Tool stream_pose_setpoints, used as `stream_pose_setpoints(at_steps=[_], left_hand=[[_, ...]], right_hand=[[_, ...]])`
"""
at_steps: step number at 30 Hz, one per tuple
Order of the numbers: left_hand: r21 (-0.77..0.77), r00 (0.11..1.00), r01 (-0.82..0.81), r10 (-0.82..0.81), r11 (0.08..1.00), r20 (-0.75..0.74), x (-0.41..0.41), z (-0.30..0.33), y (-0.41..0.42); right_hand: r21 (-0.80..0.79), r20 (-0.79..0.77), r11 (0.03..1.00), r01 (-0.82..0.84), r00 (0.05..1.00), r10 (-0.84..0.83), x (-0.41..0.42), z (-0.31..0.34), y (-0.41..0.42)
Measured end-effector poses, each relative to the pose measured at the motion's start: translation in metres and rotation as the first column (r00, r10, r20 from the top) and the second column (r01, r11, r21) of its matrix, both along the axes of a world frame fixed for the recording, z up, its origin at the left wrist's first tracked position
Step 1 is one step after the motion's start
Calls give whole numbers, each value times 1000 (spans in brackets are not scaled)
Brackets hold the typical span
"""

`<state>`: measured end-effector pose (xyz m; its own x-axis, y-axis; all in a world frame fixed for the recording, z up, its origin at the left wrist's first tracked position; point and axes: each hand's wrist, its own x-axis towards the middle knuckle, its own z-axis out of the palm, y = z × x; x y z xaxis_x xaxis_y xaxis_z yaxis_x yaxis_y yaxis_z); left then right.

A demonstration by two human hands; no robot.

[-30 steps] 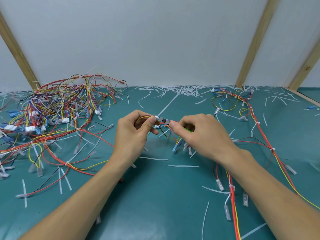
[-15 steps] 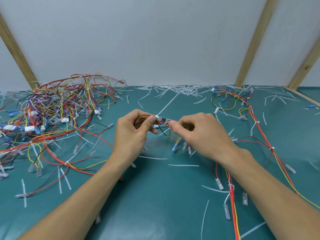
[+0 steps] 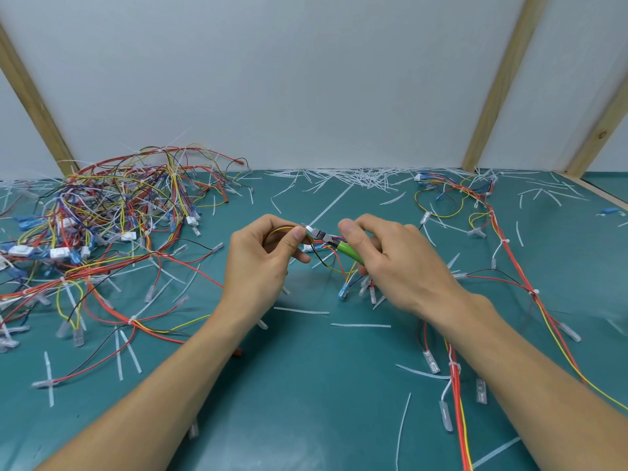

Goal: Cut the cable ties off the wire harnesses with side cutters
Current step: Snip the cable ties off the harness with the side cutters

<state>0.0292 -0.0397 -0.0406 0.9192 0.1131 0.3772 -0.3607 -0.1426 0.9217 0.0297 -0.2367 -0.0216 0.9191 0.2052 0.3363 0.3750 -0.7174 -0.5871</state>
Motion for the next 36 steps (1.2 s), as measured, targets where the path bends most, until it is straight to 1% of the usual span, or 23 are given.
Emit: stream_pose_setpoints(at_steps=[7,25,36], left_hand=[[12,1000,-9,9,1000,-5,0,0,1],[12,1000,-15,15,1000,-14,0,0,1],[17,1000,-21,21,1000,-15,-1,1,0]], right_hand=[[3,19,1000,2,1000,-2,2,-1,-1],[-27,37,997,70,997,-69,8,-5,-1],[124,37,983,137,989,-142,9,-2,-2]])
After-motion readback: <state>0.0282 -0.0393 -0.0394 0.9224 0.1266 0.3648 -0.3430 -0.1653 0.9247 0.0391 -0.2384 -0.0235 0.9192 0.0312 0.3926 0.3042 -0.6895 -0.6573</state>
